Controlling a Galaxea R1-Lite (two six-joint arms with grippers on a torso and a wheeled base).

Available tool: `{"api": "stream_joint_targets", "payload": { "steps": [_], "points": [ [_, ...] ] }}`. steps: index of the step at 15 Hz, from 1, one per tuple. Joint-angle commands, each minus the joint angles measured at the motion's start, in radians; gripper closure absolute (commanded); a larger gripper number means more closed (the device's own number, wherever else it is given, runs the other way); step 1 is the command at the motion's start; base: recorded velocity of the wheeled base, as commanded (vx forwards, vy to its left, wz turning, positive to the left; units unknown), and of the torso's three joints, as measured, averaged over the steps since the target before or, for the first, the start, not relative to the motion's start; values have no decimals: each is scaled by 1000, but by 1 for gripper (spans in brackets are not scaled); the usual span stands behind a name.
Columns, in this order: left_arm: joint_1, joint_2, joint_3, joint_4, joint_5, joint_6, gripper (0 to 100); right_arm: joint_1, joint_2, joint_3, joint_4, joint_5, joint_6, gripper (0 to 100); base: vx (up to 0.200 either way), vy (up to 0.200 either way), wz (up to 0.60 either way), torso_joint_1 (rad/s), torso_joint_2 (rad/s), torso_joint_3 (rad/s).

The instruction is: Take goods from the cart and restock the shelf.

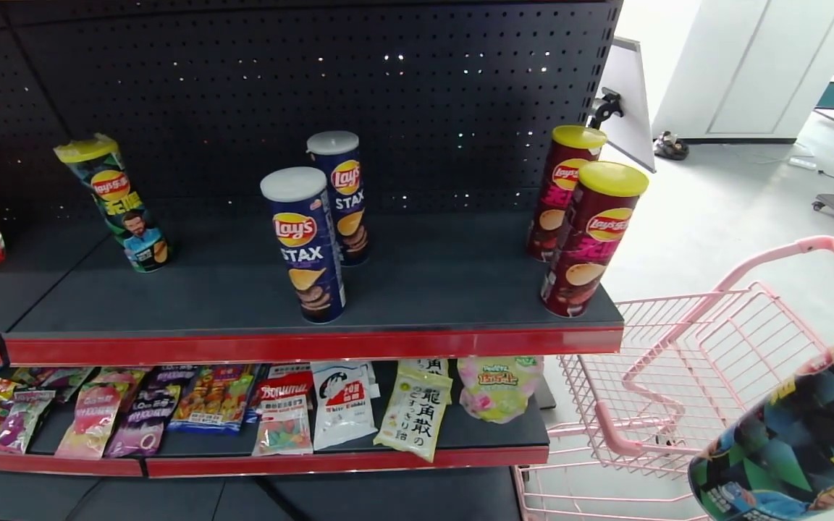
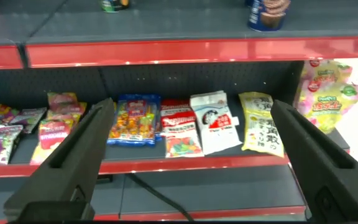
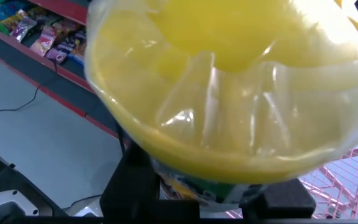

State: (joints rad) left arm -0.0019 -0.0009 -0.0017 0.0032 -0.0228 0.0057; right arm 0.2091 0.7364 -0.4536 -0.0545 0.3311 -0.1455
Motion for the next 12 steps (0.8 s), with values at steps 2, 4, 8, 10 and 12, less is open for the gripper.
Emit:
{"api": "stream_joint_targets", "payload": {
  "steps": [2,4,8,10,12],
  "points": [
    [0,1,0,0,0,0,0,1,3,0,-1,0,0,100,0,200,0,0,0,2],
    [0,1,0,0,0,0,0,1,3,0,-1,0,-2,100,0,200,0,2,7,-2],
    [0,1,0,0,0,-1,0,1,-2,1,-1,-1,-2,100,0,200,0,1,4,4],
    [0,1,0,0,0,-1,0,1,-6,6,1,-1,-3,100,0,200,0,5,0,2],
    [0,1,0,0,0,-1,0,1,-11,12,1,-1,-3,100,0,200,0,2,0,-2]
  ]
}}
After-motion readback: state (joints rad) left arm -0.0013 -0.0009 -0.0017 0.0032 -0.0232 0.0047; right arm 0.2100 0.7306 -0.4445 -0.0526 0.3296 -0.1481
